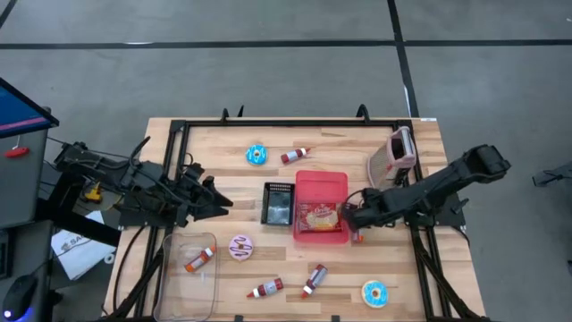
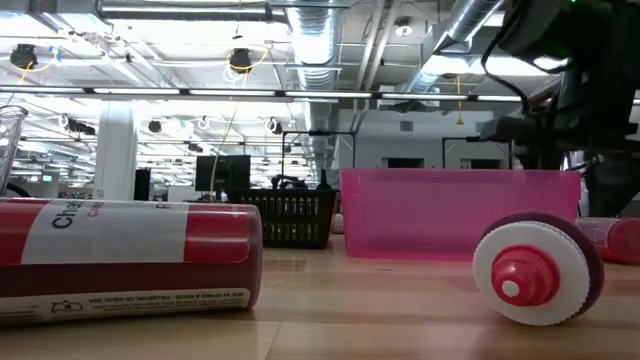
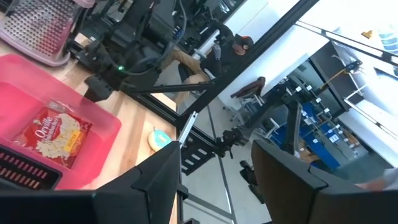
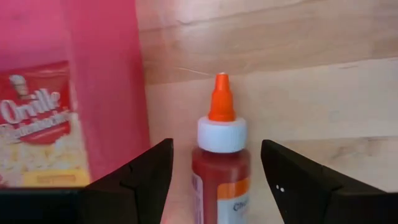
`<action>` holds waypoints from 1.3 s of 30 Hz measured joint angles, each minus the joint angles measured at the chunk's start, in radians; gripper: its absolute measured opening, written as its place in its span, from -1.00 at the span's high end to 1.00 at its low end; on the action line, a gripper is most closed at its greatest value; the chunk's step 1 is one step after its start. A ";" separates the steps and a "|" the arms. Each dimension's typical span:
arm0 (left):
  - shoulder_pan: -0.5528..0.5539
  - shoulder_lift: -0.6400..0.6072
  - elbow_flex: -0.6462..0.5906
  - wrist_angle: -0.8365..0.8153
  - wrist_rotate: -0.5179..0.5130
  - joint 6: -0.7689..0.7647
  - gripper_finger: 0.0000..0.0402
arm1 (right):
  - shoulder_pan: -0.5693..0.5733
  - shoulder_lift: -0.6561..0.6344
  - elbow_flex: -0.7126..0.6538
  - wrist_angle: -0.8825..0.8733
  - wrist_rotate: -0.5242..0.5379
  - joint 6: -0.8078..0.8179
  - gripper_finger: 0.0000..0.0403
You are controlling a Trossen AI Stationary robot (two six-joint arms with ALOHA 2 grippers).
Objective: Pick & Place Food Item
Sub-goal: Put the orange food coloring bottle into the transparent bin
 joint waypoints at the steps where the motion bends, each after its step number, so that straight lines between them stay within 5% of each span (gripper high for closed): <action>1: 0.000 -0.001 0.000 -0.001 0.004 0.000 0.03 | 0.000 0.016 0.000 0.011 -0.002 0.000 -0.17; 14: 0.000 -0.007 0.000 0.014 0.006 -0.020 0.04 | -0.009 0.095 0.001 -0.004 -0.021 0.000 -0.14; 32: 0.000 -0.007 0.000 0.019 0.001 -0.023 0.04 | -0.057 0.095 0.000 -0.008 0.005 -0.053 0.46; 39: 0.000 -0.007 0.000 0.017 -0.006 -0.023 0.04 | -0.003 0.008 0.000 -0.028 0.044 0.000 0.49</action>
